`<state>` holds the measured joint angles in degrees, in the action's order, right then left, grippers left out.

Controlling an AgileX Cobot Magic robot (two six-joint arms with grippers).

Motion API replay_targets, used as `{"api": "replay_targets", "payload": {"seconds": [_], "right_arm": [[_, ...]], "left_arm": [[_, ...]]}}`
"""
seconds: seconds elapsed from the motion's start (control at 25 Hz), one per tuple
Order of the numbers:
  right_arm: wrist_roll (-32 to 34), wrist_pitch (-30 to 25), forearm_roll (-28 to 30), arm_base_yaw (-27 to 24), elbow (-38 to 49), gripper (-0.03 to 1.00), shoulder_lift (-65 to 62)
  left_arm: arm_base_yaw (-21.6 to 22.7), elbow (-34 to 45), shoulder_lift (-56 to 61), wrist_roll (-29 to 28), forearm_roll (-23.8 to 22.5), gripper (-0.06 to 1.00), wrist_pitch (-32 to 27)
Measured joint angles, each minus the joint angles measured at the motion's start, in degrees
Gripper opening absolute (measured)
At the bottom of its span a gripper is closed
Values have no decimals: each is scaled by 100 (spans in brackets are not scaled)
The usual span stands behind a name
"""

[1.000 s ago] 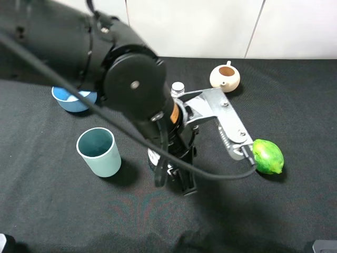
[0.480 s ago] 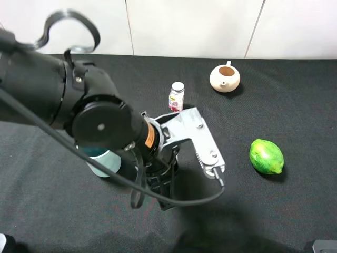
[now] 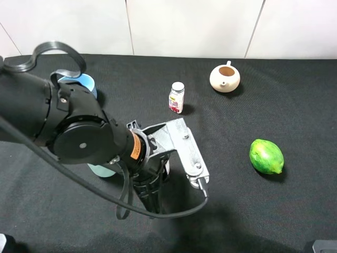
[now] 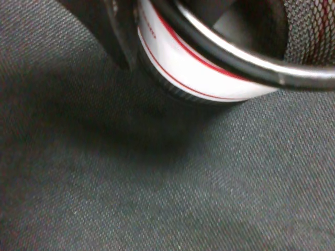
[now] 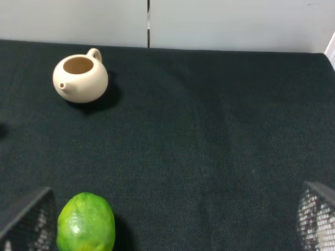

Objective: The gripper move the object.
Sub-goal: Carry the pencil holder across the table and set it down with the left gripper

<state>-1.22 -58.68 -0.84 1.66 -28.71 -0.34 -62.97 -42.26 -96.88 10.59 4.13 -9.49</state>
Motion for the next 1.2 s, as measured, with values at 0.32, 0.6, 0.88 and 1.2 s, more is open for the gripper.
{"api": "replay_targets", "payload": {"seconds": [0.32,0.6,0.88,1.2], "right_arm": [[0,0,0,0,0,69,0],[0,0,0,0,0,69,0],[0,0,0,0,0,69,0],[0,0,0,0,0,69,0]], "left_arm": [[0,122,2,-44,0,21,16],[0,122,2,-59,0,21,16],[0,122,2,-215,0,21,16],[0,122,2,-302,0,42,10]]}}
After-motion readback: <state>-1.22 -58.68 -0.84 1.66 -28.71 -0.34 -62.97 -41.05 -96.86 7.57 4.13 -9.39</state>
